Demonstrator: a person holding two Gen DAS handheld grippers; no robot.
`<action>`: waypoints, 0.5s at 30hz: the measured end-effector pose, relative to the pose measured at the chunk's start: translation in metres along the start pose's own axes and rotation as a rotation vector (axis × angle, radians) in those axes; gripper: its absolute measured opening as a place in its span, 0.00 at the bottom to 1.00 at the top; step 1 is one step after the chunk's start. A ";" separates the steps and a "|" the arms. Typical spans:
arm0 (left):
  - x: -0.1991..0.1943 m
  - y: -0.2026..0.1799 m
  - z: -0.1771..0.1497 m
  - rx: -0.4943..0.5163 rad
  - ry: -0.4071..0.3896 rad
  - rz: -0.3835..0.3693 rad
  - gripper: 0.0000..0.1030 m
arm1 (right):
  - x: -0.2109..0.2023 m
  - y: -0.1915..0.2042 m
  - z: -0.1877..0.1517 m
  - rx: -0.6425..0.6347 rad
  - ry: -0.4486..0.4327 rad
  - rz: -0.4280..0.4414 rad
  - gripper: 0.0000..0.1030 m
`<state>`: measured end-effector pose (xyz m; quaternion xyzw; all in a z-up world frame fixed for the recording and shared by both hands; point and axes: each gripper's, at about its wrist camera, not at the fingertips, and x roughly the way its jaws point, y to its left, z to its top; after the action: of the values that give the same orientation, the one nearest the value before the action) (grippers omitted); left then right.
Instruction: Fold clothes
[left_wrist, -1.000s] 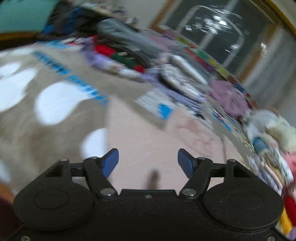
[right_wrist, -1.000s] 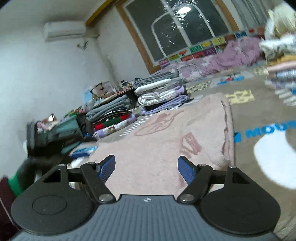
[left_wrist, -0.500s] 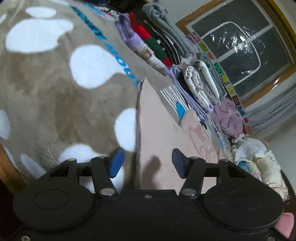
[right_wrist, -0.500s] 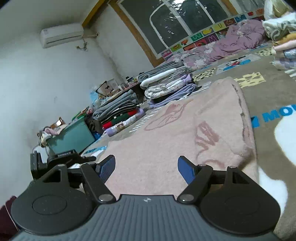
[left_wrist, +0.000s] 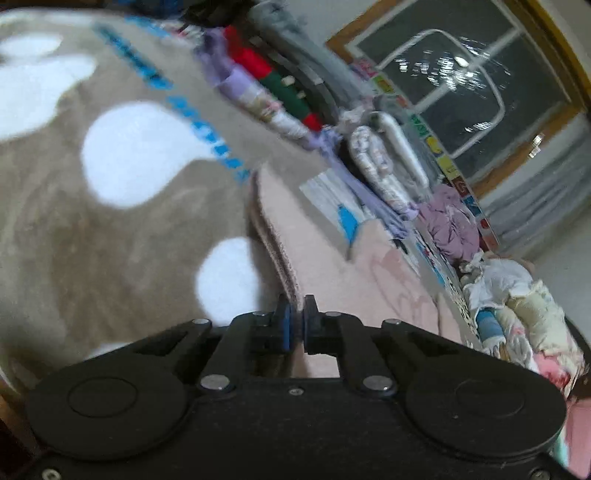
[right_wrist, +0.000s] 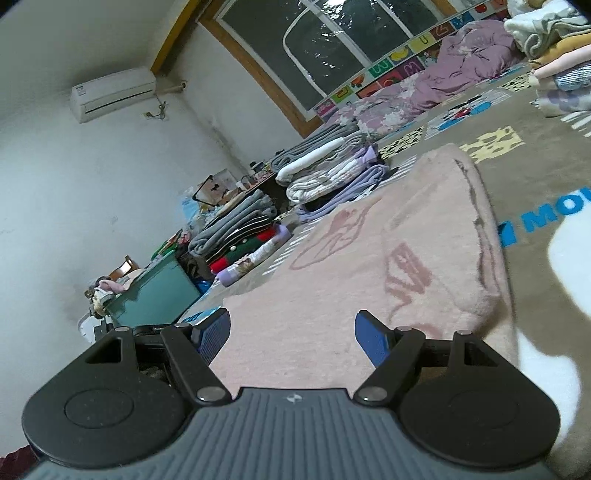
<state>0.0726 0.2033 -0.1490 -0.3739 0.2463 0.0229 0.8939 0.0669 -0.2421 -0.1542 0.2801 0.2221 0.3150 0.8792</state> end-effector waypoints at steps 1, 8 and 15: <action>-0.002 -0.008 0.000 0.024 -0.005 -0.005 0.03 | 0.000 0.000 0.000 0.000 0.001 0.006 0.73; -0.005 -0.081 -0.013 0.233 -0.038 -0.039 0.03 | 0.001 0.001 0.002 0.013 -0.005 0.046 0.73; 0.007 -0.138 -0.032 0.385 -0.022 -0.094 0.03 | -0.002 -0.005 0.007 0.053 -0.031 0.085 0.73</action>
<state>0.0964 0.0819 -0.0807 -0.2069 0.2185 -0.0623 0.9516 0.0719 -0.2488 -0.1512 0.3171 0.2047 0.3416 0.8608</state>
